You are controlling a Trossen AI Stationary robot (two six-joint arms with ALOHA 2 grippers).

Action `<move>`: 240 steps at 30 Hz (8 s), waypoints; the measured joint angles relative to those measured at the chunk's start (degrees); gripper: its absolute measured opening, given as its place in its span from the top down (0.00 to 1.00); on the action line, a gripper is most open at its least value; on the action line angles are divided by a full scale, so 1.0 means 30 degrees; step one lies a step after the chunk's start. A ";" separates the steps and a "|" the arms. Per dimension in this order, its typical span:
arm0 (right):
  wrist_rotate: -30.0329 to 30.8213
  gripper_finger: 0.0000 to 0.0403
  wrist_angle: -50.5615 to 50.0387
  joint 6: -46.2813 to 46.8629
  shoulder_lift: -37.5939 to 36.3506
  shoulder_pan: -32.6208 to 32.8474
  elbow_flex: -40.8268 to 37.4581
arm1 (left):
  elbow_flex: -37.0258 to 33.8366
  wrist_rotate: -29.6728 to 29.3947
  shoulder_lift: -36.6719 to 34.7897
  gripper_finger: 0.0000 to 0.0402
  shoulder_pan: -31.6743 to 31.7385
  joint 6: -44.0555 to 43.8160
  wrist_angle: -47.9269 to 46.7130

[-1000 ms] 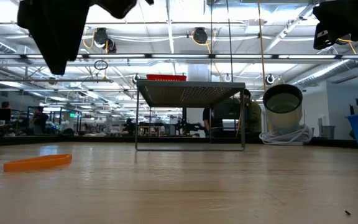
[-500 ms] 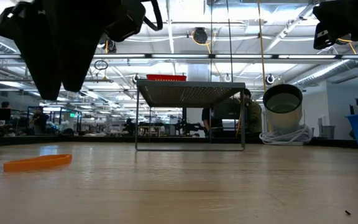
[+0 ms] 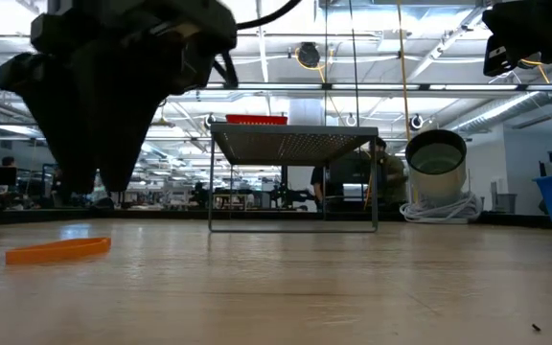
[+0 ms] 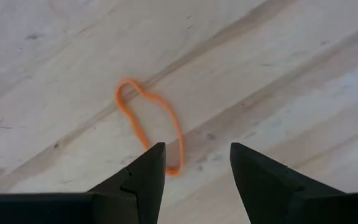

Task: Pick & Place Office Desk Supplies
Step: Put the orange rubber band into the green bin, then put the violet spring keychain into the blue bin

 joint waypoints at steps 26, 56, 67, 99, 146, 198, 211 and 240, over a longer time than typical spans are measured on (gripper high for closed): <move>0.0000 0.89 0.0000 -0.0005 0.0000 0.0001 0.0000 | -0.2647 0.0160 0.0000 0.53 -0.0002 -0.1120 0.2537; 0.0000 0.89 0.0000 0.0002 0.0000 -0.0005 0.0000 | -0.2588 0.2491 0.0888 0.53 -0.0044 0.0482 0.2895; -0.0007 0.89 0.0000 0.0002 0.0000 -0.0005 0.0000 | -0.2618 0.2679 0.0918 0.84 -0.0058 0.1334 0.2319; 0.0000 0.89 0.0000 0.0000 0.0000 -0.0005 0.0000 | -0.2650 0.1089 -0.6918 1.00 -0.4317 -0.6261 -0.0470; 0.0000 0.89 0.0000 0.0001 0.0004 -0.0002 0.0000 | -0.8337 -0.1677 -0.9391 0.97 -1.4812 -0.9695 0.0941; 0.0000 0.89 0.0000 -0.0001 0.0004 -0.0002 -0.0001 | -0.8308 -0.1326 -0.9959 0.63 -1.4222 -0.7476 0.1319; 0.0000 0.89 0.0000 0.0000 0.0006 0.0000 -0.0002 | -0.8300 -0.0466 -0.9959 0.63 -1.2306 -0.3227 0.3147; 0.0000 0.89 0.0000 -0.0002 0.0002 -0.0003 -0.0004 | -0.6829 0.0680 -0.9952 0.63 -0.2968 0.3483 -0.1069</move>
